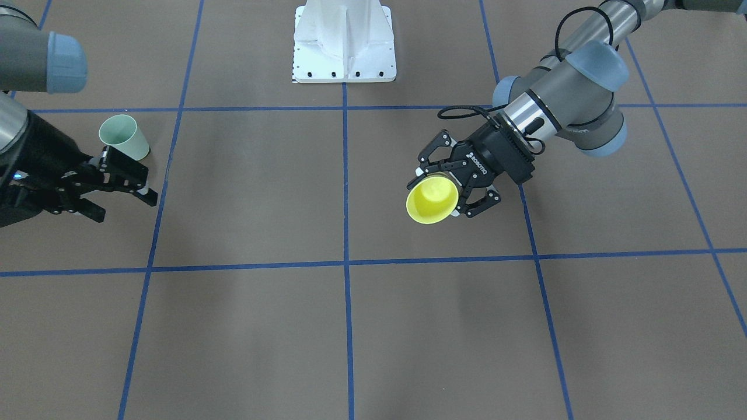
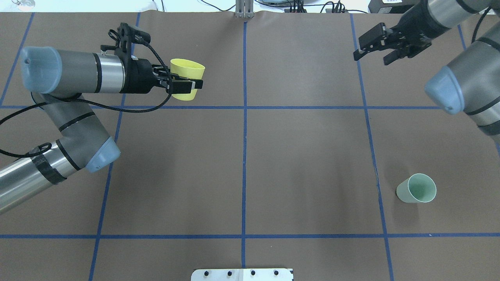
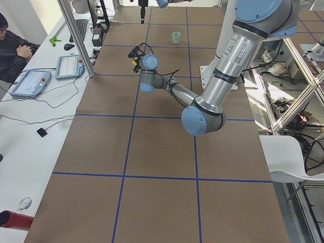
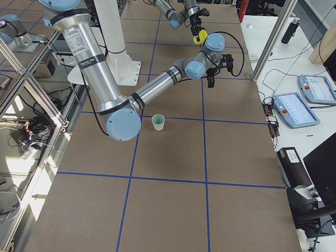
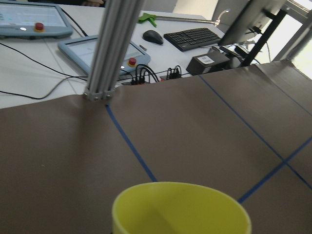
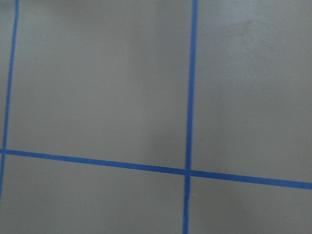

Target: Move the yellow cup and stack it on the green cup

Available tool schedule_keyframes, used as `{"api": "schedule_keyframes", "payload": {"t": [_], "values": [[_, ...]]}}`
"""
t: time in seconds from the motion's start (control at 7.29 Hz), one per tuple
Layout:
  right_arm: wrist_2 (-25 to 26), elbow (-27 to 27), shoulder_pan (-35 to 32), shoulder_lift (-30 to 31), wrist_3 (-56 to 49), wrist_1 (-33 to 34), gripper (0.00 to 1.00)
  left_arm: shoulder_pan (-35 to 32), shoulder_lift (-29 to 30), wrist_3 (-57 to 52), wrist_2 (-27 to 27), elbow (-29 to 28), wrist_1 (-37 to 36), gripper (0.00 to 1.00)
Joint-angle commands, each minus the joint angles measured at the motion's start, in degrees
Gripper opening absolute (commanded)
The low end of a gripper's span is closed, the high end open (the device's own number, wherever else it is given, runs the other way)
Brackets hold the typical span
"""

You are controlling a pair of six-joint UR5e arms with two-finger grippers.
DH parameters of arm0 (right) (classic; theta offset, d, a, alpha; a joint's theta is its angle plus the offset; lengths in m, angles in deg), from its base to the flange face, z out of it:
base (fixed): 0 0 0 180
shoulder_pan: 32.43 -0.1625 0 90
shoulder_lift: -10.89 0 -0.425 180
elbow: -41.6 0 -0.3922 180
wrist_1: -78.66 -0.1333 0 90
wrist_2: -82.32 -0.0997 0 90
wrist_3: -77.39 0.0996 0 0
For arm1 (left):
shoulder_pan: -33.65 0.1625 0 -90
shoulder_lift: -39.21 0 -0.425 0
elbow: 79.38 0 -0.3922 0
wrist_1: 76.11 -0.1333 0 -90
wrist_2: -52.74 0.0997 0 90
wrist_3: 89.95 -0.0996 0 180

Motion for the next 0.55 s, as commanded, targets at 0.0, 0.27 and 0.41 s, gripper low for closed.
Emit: {"api": "schedule_keyframes", "payload": {"t": [0.0, 0.27, 0.41], "values": [[2.2, -0.53, 8.61, -2.77, 11.71, -9.81, 0.99, 3.08, -0.9, -0.05, -0.04, -0.56, 6.28, 0.0], [2.21, -1.24, 13.55, -6.64, 13.15, -10.46, 0.99, 4.93, -0.65, -0.23, 0.05, -1.0, 10.07, 0.0], [2.3, -1.24, 15.75, -9.09, 17.33, -10.63, 0.99, 6.16, -0.73, -0.49, 0.31, -1.18, 12.96, 0.0]]}}
